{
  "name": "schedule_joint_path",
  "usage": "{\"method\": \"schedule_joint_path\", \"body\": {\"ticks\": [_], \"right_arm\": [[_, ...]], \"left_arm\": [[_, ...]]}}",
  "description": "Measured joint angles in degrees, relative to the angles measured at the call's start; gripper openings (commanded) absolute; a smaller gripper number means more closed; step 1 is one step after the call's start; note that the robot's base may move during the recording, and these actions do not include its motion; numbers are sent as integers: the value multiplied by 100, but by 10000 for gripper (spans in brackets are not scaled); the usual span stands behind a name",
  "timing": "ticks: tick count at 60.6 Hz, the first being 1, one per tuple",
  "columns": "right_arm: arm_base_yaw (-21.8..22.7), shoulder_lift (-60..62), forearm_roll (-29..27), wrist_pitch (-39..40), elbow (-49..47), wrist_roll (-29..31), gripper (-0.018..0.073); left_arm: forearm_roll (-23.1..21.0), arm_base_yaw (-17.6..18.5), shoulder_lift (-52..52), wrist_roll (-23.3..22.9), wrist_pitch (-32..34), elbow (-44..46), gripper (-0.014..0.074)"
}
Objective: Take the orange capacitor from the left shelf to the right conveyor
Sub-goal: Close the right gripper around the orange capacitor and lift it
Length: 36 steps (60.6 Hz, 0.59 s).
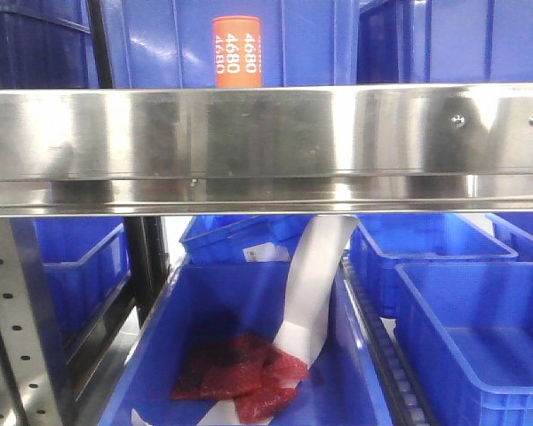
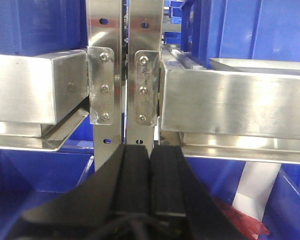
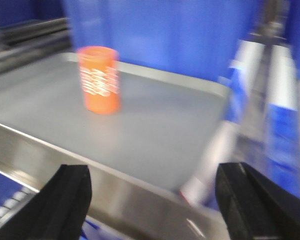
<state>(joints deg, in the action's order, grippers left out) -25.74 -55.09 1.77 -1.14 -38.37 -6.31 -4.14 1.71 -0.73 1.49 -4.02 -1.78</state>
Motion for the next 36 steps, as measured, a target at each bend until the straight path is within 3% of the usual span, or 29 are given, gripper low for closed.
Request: {"method": "schedule_joint_path", "body": {"ticks": [16, 36], "right_arm": [[-365, -1704, 0, 1463, -782, -87, 611], [-574, -3411, 12, 2238, -1907, -469, 611]], "left_arm": [[0, 0, 0, 0, 0, 0, -127], [0, 0, 0, 0, 0, 0, -127]]}}
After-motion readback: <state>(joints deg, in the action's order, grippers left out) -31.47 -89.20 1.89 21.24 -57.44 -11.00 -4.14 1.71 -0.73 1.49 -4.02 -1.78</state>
